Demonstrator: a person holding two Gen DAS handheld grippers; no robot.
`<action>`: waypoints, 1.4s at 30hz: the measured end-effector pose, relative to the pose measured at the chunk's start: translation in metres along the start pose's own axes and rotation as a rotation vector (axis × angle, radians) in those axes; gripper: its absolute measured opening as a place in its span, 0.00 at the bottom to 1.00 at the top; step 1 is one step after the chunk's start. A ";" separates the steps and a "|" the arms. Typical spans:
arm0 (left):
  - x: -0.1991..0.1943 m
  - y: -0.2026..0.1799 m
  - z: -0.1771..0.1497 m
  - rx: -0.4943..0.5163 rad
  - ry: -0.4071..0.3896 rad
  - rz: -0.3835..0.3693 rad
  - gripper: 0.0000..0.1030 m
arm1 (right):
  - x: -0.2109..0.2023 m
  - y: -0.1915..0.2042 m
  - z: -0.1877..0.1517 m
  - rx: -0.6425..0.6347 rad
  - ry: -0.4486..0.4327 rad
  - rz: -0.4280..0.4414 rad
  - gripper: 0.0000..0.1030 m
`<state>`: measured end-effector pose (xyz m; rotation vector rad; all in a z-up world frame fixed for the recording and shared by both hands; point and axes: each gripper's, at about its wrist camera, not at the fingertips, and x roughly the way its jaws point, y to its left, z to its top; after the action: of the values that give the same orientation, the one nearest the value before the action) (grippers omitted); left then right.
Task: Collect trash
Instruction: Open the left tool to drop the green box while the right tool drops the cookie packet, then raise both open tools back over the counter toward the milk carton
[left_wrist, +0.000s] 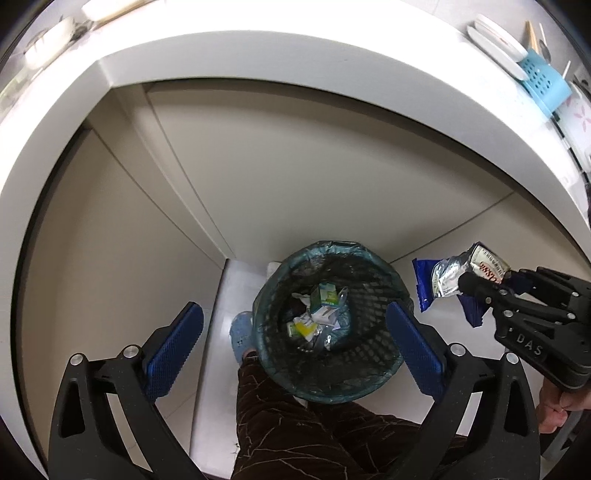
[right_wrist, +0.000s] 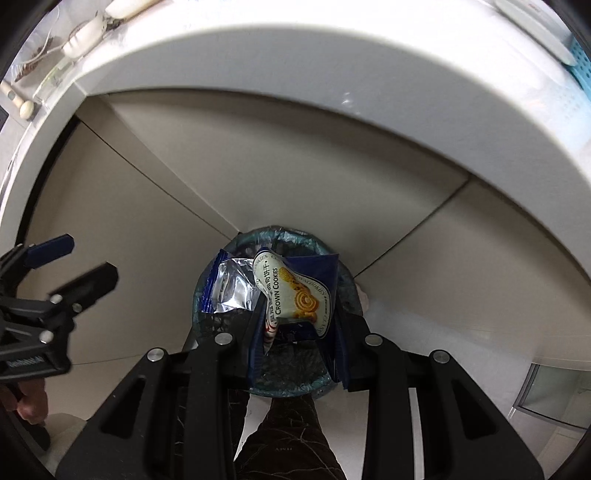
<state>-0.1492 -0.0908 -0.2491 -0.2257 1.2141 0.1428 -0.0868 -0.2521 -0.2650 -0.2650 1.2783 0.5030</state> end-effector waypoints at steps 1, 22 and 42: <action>0.003 0.002 0.000 -0.005 0.003 0.000 0.94 | 0.003 0.002 0.001 -0.010 0.007 -0.002 0.29; 0.003 0.010 0.007 0.002 0.008 -0.005 0.94 | 0.020 0.020 0.009 -0.068 0.059 -0.039 0.57; -0.027 0.007 0.031 0.064 -0.032 -0.035 0.94 | -0.045 0.005 0.034 -0.002 -0.094 -0.072 0.88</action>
<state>-0.1316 -0.0761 -0.2138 -0.1885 1.1804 0.0769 -0.0696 -0.2416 -0.2120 -0.2849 1.1727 0.4499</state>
